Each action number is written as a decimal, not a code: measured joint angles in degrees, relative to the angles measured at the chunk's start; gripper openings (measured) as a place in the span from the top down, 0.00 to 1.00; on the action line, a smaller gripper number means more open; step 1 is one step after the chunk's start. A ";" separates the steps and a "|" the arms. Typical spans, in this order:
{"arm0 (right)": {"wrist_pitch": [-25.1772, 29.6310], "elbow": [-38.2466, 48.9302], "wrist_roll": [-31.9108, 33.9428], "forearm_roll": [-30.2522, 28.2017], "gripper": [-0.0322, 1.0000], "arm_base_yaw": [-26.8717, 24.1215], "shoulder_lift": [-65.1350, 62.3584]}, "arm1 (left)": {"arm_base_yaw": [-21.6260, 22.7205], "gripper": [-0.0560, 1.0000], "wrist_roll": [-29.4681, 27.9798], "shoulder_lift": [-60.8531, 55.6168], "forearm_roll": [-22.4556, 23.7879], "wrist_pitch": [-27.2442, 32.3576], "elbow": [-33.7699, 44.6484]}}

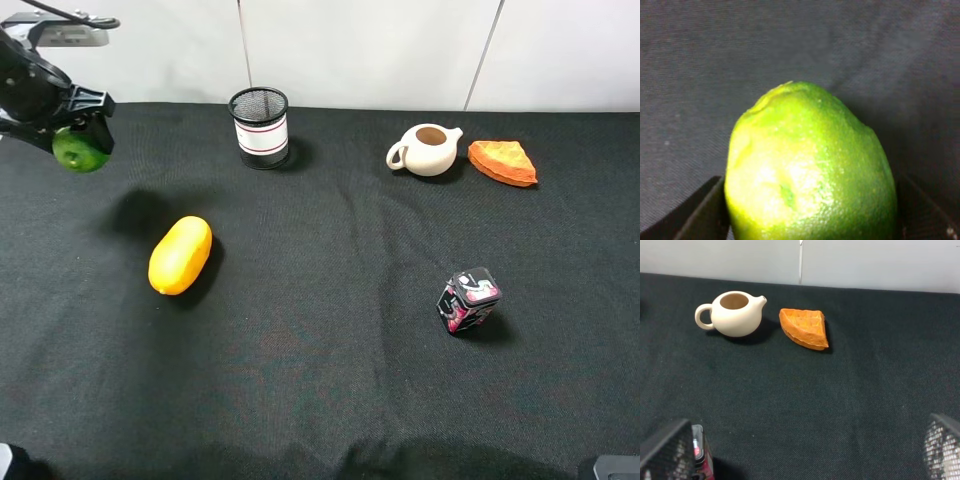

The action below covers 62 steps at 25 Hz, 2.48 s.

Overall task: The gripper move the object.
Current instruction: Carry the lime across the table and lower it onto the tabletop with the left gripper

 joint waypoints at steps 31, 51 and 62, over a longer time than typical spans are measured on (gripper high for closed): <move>0.00 0.00 0.00 0.00 0.30 0.00 0.00 | -27.25 0.26 -16.80 -4.56 8.69 5.73 0.00; 0.00 0.00 0.00 0.00 0.30 0.00 0.00 | -44.33 0.26 -25.03 -4.56 11.03 4.44 0.00; 0.00 0.00 0.00 0.00 0.30 0.00 0.00 | -51.97 0.26 -26.76 -4.56 9.97 1.40 0.00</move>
